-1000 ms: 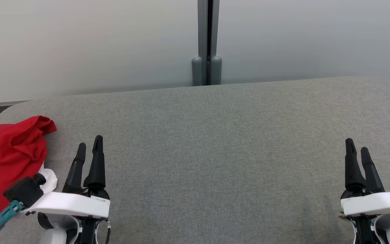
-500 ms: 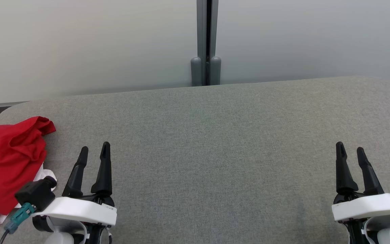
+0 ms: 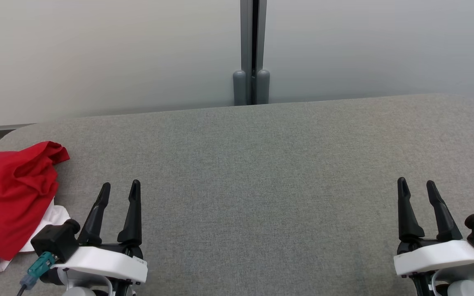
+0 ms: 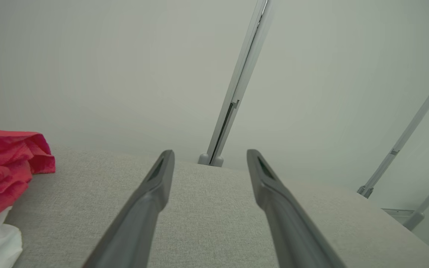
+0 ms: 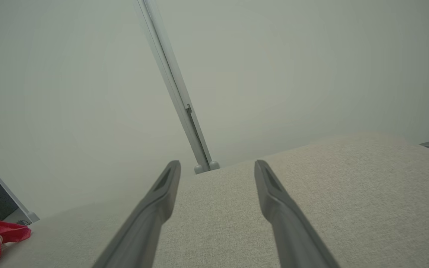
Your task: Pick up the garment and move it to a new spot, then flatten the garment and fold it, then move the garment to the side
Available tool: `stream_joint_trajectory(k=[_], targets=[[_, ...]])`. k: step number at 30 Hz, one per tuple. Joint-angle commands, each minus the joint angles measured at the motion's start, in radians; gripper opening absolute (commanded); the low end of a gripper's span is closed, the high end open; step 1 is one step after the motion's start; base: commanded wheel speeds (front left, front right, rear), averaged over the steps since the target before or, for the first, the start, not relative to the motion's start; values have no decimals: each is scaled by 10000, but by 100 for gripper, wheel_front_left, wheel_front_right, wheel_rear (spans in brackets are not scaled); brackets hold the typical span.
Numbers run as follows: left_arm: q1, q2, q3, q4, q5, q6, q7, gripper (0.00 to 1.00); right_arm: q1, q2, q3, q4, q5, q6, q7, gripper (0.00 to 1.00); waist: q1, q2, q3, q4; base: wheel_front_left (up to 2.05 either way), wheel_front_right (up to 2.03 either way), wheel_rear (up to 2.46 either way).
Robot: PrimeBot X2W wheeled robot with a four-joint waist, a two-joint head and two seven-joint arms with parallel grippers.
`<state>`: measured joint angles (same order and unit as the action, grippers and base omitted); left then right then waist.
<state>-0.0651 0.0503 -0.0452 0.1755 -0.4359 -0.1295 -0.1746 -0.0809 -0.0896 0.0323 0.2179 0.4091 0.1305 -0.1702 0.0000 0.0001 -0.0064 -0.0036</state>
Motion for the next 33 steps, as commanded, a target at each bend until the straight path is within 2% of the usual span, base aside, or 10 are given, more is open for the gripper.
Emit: stream_joint_trajectory(k=[1, 22, 33], targets=[[-12, 44, -16, -20, 354, 2, -88, 100, 10, -42, 1, -19, -343, 3, -141, 100, 0, -1, -7, 3, 0, 0, 0], [104, 20, -125, 648, 1981, 145, -523, 100, 46, -14, 135, 416, -2121, 3, -578, 100, 0, -1, -31, 22, 0, 0, 0], [147, 17, -177, 868, 2659, 168, -739, 100, 64, 108, 63, 604, -2608, 4, -794, 100, 0, -1, -56, 52, 0, 0, 0]])
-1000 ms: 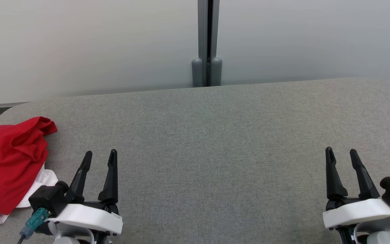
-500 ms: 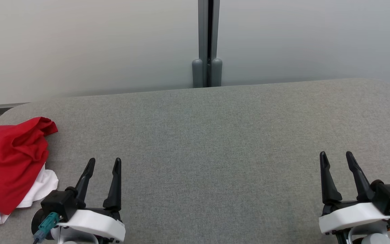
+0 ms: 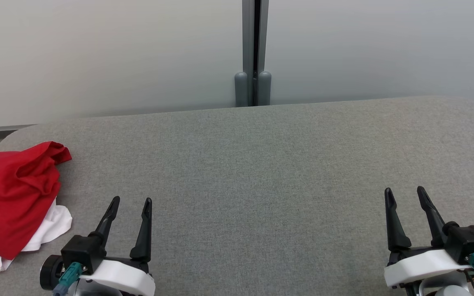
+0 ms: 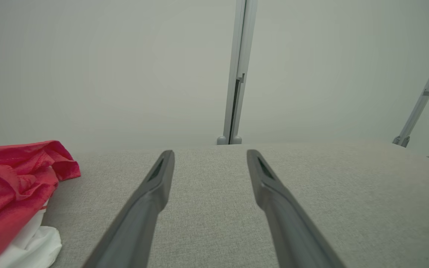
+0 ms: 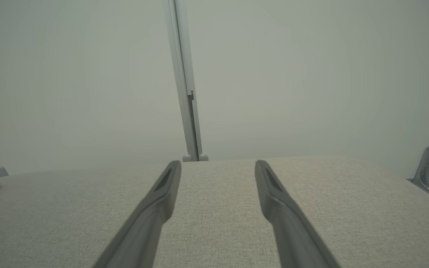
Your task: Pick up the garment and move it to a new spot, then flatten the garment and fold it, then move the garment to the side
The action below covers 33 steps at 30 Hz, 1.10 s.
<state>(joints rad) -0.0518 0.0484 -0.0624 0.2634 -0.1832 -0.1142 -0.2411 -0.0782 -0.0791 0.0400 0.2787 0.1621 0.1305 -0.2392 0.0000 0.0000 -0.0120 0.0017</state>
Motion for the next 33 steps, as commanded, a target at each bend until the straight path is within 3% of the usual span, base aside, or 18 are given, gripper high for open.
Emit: stream_joint_trajectory(k=[1, 11, 33], targets=[[28, 35, -14, 8, 212, 20, -83, 100, 40, 7, -21, 8, -148, 4, -130, 100, 0, 0, 0, 0, 0, 0, 0], [143, 38, -32, 97, 832, 56, -261, 100, 43, 70, 45, 166, -562, 4, -289, 100, 0, 0, -16, -27, 0, 0, 0], [100, 36, -21, 417, 399, 92, -234, 100, 30, 147, -74, 420, -104, 4, -279, 100, 0, 0, -27, 20, 0, 0, 0]])
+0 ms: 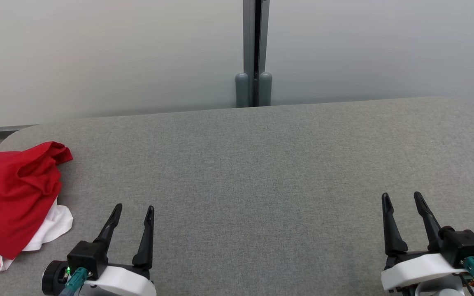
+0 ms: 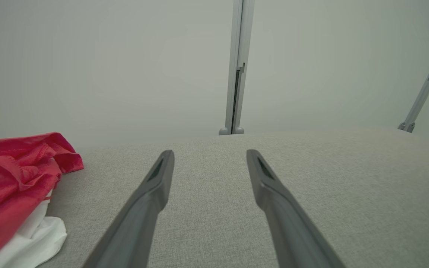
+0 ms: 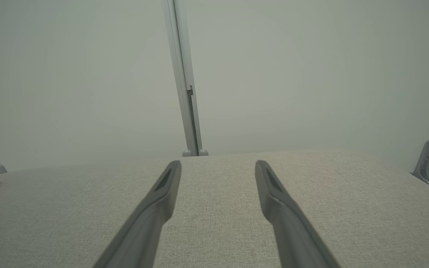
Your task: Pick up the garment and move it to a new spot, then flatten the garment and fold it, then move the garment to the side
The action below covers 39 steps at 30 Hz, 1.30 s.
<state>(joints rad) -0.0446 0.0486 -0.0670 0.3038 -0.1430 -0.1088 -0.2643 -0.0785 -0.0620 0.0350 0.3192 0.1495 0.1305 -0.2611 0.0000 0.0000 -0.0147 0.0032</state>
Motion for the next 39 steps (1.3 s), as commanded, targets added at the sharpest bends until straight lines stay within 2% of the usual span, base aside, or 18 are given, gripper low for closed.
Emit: stream_joint_trajectory(k=[1, 14, 26, 39], targets=[[32, 34, 28, 20, -17, 38, -2, 100, 40, -22, -32, 18, 26, 2, -60, 100, 0, 0, 0, 10, 0, 0, 0], [-85, 35, 5, 88, -59, 65, -4, 100, 122, -5, -161, 81, -112, 4, -60, 100, 0, 0, 6, 330, 0, 0, 0], [-290, 37, 240, 184, -52, -28, -4, 100, 226, 46, 251, -116, -57, 2, -59, 100, 0, 0, -87, 2155, 0, 0, 0], [-123, 71, 644, 185, 114, -106, -2, 100, 311, 91, 786, -162, 56, 2, -59, 100, 0, 0, -189, 3571, 0, 0, 0]])
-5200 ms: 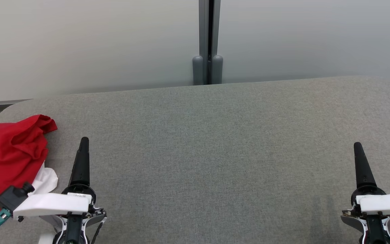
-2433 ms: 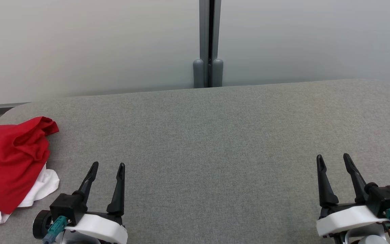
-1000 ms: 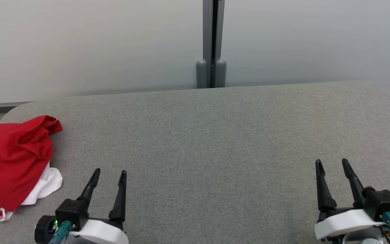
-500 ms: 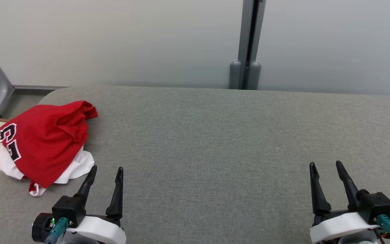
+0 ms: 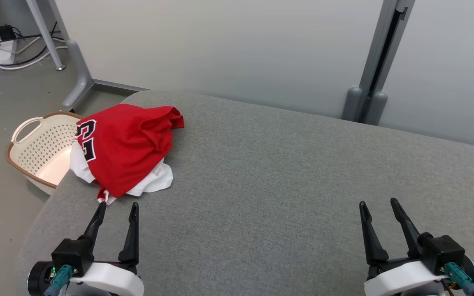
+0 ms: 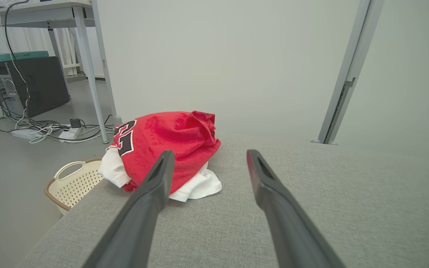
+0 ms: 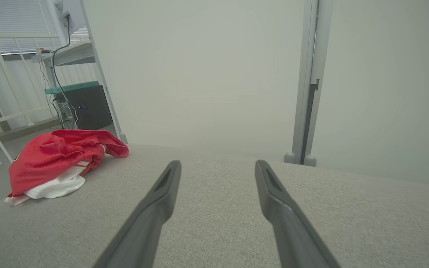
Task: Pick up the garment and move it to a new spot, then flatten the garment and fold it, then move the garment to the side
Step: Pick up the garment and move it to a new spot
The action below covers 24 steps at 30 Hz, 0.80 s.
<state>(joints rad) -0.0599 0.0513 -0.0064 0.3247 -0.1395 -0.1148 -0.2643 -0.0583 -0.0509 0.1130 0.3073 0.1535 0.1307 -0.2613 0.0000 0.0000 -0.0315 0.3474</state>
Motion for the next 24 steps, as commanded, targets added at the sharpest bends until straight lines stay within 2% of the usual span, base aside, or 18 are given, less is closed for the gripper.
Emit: stream_joint_trajectory(k=[1, 9, 24], targets=[[40, 52, 63, -24, 82, -58, -2, 100, 114, -18, 11, -51, 26, 1, -57, 100, 0, 0, -24, 192, 0, 0, 0], [68, 39, 133, 9, 113, -67, -2, 100, 122, -9, 82, -54, 54, 1, -59, 100, 0, 0, -23, 409, 0, 0, 0], [-201, 12, 45, 47, 71, -111, -2, 100, 7, -6, 50, -55, -27, 1, -59, 100, 0, 0, 222, 387, 0, 0, 0]])
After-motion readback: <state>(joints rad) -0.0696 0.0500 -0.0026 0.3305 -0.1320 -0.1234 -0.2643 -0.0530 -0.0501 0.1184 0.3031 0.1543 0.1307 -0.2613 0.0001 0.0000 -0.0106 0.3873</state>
